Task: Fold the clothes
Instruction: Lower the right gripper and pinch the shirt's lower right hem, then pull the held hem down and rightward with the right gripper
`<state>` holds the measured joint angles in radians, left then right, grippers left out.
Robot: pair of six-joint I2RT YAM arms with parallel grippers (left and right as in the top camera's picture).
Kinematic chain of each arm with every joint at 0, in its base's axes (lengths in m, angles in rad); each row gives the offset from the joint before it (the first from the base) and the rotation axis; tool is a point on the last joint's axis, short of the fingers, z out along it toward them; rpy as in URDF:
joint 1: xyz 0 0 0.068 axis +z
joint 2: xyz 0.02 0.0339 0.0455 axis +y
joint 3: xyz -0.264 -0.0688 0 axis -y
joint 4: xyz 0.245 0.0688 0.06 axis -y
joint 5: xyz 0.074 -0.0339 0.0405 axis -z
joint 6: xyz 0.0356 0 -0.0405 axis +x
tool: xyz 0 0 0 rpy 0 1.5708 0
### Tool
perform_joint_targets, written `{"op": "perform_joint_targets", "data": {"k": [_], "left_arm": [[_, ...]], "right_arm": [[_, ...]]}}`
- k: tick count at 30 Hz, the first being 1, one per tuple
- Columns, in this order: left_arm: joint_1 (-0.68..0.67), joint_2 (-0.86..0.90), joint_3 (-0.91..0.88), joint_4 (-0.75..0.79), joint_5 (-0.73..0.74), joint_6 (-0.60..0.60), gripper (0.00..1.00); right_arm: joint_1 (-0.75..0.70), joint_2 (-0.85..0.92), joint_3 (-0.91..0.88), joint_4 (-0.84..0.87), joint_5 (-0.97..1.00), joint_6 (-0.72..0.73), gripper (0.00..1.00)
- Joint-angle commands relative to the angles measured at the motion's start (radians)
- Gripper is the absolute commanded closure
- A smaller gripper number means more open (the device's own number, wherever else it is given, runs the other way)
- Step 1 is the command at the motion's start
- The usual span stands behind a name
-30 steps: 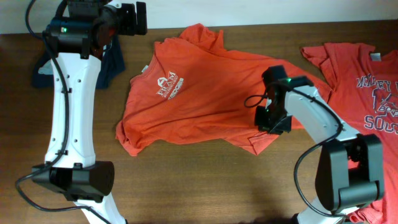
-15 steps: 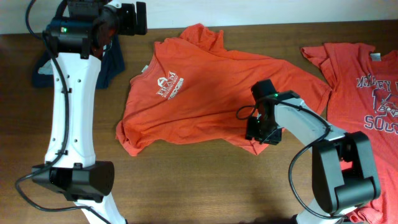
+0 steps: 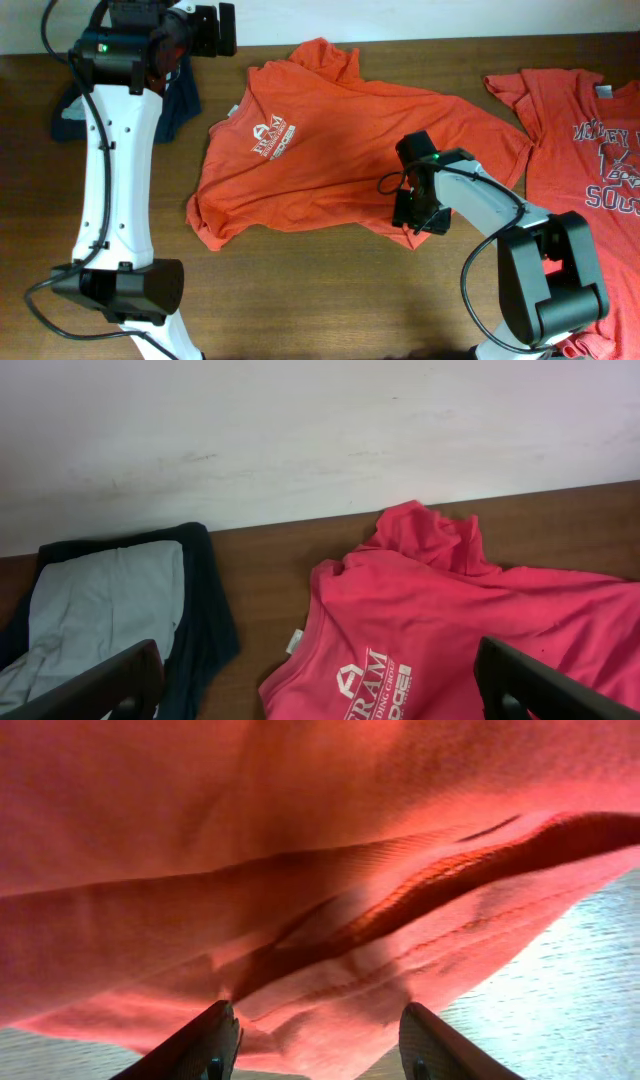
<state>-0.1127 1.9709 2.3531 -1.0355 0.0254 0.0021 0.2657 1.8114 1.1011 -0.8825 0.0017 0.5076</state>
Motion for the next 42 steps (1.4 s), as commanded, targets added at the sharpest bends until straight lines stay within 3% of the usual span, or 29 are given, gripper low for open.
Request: {"op": "perform_joint_targets", "data": {"k": [1,9,15,24,29,34,41,42], "left_arm": [[0.004,0.0,-0.002,0.001,0.001,-0.01,0.01],[0.004,0.0,-0.002,0.001,0.001,-0.01,0.01],[0.004,0.0,-0.002,0.001,0.001,-0.01,0.01],[0.004,0.0,-0.002,0.001,0.001,-0.01,0.01],[0.004,0.0,-0.002,0.001,0.001,-0.01,0.01],[0.004,0.0,-0.002,0.001,0.001,-0.01,0.01],[0.004,0.0,-0.002,0.001,0.001,-0.01,0.01],[0.004,0.0,-0.002,0.001,0.001,-0.01,0.01]], "right_arm": [[0.009,0.029,-0.017,0.001,0.037,0.026,0.43],[0.009,0.034,-0.017,0.002,0.037,0.026,0.43],[0.009,0.034,-0.017,0.029,-0.016,-0.059,0.34],[0.009,0.034,-0.017,0.031,-0.016,-0.058,0.34],[0.009,0.034,-0.018,0.03,-0.016,-0.059,0.25],[0.009,0.034,-0.019,0.03,-0.016,-0.058,0.25],[0.009,0.034,-0.018,0.024,-0.012,-0.058,0.68],[0.008,0.034,-0.018,0.023,-0.012,-0.058,0.7]]}}
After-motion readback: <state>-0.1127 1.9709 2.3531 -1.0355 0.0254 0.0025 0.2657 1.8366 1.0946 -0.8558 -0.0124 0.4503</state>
